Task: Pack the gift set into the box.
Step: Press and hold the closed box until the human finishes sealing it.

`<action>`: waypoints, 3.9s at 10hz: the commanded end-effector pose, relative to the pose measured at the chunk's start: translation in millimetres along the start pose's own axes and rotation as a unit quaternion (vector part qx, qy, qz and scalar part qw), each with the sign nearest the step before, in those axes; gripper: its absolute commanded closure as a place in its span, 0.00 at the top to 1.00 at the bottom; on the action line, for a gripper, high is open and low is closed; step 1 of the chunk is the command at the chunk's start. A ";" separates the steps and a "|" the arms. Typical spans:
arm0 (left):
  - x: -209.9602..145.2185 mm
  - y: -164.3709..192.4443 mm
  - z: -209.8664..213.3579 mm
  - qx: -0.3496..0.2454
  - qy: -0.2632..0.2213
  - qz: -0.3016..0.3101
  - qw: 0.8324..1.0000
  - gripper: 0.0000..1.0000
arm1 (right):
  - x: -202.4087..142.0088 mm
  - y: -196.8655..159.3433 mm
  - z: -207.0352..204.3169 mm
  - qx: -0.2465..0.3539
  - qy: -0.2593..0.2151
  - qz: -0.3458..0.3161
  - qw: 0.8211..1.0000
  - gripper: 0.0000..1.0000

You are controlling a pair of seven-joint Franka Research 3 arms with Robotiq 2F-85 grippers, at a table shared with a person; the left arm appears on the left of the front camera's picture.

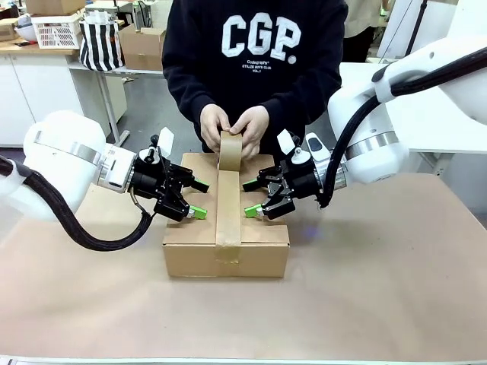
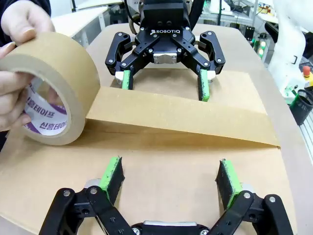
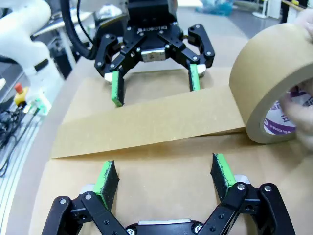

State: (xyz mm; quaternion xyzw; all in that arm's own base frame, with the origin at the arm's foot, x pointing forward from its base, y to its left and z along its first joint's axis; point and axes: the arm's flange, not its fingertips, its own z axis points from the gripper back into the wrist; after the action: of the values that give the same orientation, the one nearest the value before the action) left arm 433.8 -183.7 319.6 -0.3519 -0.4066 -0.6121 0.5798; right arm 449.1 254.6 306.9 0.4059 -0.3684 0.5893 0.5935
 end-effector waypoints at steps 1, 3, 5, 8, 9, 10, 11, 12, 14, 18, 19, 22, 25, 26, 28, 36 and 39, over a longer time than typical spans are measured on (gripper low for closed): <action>-1.7 -1.5 0.5 0.001 0.002 -0.002 1.000 1.00 | -4.2 1.6 -0.8 -0.003 0.003 0.001 1.000 1.00; -1.7 -1.5 0.5 0.001 0.002 -0.002 1.000 1.00 | -4.2 1.6 -0.8 -0.003 0.003 0.001 1.000 1.00; -1.7 -1.5 0.5 0.001 0.002 -0.002 1.000 1.00 | -4.2 1.6 -0.8 -0.003 0.003 0.001 1.000 1.00; -1.7 -1.5 0.5 0.001 0.002 -0.002 1.000 1.00 | -4.2 1.6 -0.8 -0.003 0.003 0.001 1.000 1.00; -1.7 -1.5 0.5 0.001 0.002 -0.002 1.000 1.00 | -4.2 1.6 -0.8 -0.003 0.003 0.001 1.000 1.00; -1.7 -1.5 0.5 0.001 0.002 -0.002 1.000 1.00 | -4.2 1.6 -0.8 -0.003 0.003 0.001 1.000 1.00; -1.7 -1.5 0.5 0.001 0.002 -0.002 1.000 1.00 | -4.2 1.6 -0.8 -0.003 0.003 0.001 1.000 1.00; -1.7 -1.5 0.5 0.001 0.002 -0.002 1.000 1.00 | -4.2 1.6 -0.8 -0.003 0.003 0.001 1.000 1.00; -1.7 -1.5 0.5 0.001 0.002 -0.002 1.000 1.00 | -4.2 1.6 -0.8 -0.003 0.003 0.001 1.000 1.00; -1.7 -1.5 0.5 0.001 0.002 -0.002 1.000 1.00 | -4.2 1.6 -0.8 -0.003 0.003 0.001 1.000 1.00; -1.7 -1.5 0.5 0.001 0.002 -0.002 1.000 1.00 | -4.2 1.6 -0.8 -0.003 0.003 0.001 1.000 1.00; -1.7 -1.5 0.5 0.001 0.002 -0.002 1.000 1.00 | -4.2 1.6 -0.8 -0.003 0.003 0.001 1.000 1.00; -1.7 -1.5 0.5 0.001 0.002 -0.002 1.000 1.00 | -4.2 1.6 -0.8 -0.003 0.003 0.001 1.000 1.00; -1.7 -1.5 0.5 0.001 0.002 -0.002 1.000 1.00 | -4.2 1.6 -0.8 -0.003 0.003 0.001 1.000 1.00; -1.7 -1.5 0.5 0.001 0.002 -0.002 1.000 1.00 | -4.2 1.6 -0.8 -0.003 0.003 0.001 1.000 1.00; -1.7 -1.5 0.5 0.001 0.002 -0.002 1.000 1.00 | -4.2 1.6 -0.8 -0.003 0.003 0.001 1.000 1.00; -1.7 -1.5 0.5 0.001 0.002 -0.002 1.000 1.00 | -4.2 1.6 -0.8 -0.003 0.003 0.001 1.000 1.00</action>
State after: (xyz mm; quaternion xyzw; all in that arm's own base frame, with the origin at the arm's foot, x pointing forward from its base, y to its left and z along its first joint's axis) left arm 433.9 -183.5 319.2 -0.3516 -0.4064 -0.6120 0.5803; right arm 449.3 254.5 307.2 0.4061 -0.3687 0.5892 0.5932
